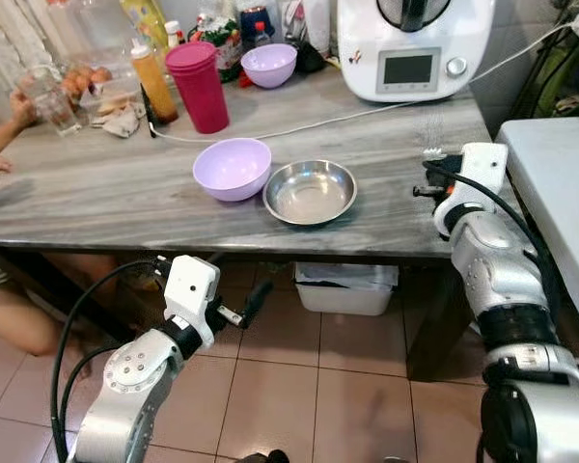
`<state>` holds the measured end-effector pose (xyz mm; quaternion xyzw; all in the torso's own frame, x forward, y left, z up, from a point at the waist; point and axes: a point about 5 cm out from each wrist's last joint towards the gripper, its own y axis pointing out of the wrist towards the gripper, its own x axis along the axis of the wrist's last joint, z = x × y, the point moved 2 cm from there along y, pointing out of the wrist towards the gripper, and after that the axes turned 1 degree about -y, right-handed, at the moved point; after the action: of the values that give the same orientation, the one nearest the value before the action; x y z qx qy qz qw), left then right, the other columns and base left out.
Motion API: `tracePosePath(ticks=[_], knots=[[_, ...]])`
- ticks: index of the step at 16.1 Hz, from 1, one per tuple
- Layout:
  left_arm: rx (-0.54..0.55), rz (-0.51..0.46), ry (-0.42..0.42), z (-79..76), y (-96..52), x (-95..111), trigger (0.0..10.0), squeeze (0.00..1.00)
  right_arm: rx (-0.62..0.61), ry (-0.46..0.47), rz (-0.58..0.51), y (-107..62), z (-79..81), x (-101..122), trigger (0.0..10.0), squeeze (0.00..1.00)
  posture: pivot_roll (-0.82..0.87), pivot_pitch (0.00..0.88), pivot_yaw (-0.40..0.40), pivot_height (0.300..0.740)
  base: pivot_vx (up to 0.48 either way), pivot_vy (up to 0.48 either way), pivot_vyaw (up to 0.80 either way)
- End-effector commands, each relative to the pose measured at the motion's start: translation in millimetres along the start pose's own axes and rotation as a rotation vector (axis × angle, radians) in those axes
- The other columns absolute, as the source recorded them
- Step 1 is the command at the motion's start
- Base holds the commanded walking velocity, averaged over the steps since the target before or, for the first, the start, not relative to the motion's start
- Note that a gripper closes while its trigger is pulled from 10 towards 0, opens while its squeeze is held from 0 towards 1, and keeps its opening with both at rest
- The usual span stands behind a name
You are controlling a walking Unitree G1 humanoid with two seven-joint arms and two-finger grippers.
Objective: Setting the table
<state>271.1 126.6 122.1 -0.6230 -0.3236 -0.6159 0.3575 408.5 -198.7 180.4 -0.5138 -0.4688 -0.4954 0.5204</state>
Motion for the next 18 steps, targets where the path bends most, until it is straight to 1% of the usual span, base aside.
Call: tracePosePath(ticks=[1, 2, 3, 4, 5, 6, 8, 10, 11, 13, 17, 18], knots=[[-0.004, 0.010, 0.013, 1.8, -3.8, 1, 10.0, 0.00, 0.025, 0.036, -0.027, 4.1, 6.9, 10, 10.0, 0.00, -0.12, 0.146, 0.157, 0.740, 0.000, 0.000, 0.00], [-0.003, 0.010, 0.011, 2.2, -5.3, 3, 10.0, 0.00, 0.030, 0.032, -0.017, 9.2, 10.3, 9, 10.0, 0.00, -0.11, 0.151, 0.156, 0.740, 0.000, 0.000, 0.00], [-0.009, 0.002, 0.002, 1.0, -5.6, 4, 10.0, 0.00, 0.039, 0.053, -0.012, 11.0, 13.1, 9, 10.0, 0.00, -0.11, 0.151, 0.155, 0.740, 0.000, 0.000, 0.00], [-0.009, 0.002, 0.002, 1.0, -5.6, 4, 10.0, 0.00, 0.039, 0.053, -0.012, 11.0, 13.1, 9, 10.0, 0.00, -0.11, 0.151, 0.155, 0.740, 0.000, 0.000, 0.00], [-0.018, -0.009, -0.004, -1.9, -5.0, 7, 10.0, 0.00, 0.053, 0.056, -0.018, 12.7, 18.6, 10, 10.0, 0.00, -0.10, 0.151, 0.154, 0.740, 0.000, 0.000, 0.00], [-0.018, -0.014, -0.001, -2.5, -3.8, 8, 10.0, 0.00, 0.077, 0.058, -0.010, 13.5, 26.6, 6, 10.0, 0.00, -0.10, 0.148, 0.151, 0.740, 0.000, 0.000, 0.00], [-0.015, -0.017, -0.004, -2.5, -3.3, 9, 10.0, 0.00, 0.090, 0.058, -0.002, 13.5, 31.1, 2, 10.0, 0.00, -0.11, 0.145, 0.149, 0.740, 0.000, 0.000, 0.00], [-0.013, -0.024, -0.005, -2.2, -0.9, 12, 10.0, 0.00, 0.104, 0.064, 0.002, 13.9, 34.8, -1, 10.0, 0.00, -0.11, 0.143, 0.148, 0.740, 0.000, 0.000, 0.00], [-0.012, -0.024, -0.007, -2.8, -0.7, 13, 10.0, 0.00, 0.107, 0.078, 0.018, 14.3, 34.5, -6, 10.0, 0.00, -0.11, 0.145, 0.148, 0.740, 0.000, 0.000, 0.00], [-0.015, -0.023, -0.011, -4.4, -1.5, 13, 10.0, 0.00, 0.107, 0.113, 0.030, 15.6, 34.8, -7, 10.0, 0.00, -0.10, 0.150, 0.149, 0.740, 0.000, 0.000, 0.00], [-0.036, -0.020, -0.014, -6.7, -4.9, 13, 10.0, 0.00, 0.104, 0.144, 0.027, 19.5, 41.6, -2, 10.0, 0.00, -0.09, 0.153, 0.152, 0.740, 0.000, 0.000, 0.00], [-0.053, -0.022, -0.017, -8.1, -5.1, 14, 10.0, 0.00, 0.094, 0.164, 0.022, 20.3, 42.4, 0, 10.0, 0.00, -0.09, 0.150, 0.151, 0.740, 0.000, 0.000, 0.00]])
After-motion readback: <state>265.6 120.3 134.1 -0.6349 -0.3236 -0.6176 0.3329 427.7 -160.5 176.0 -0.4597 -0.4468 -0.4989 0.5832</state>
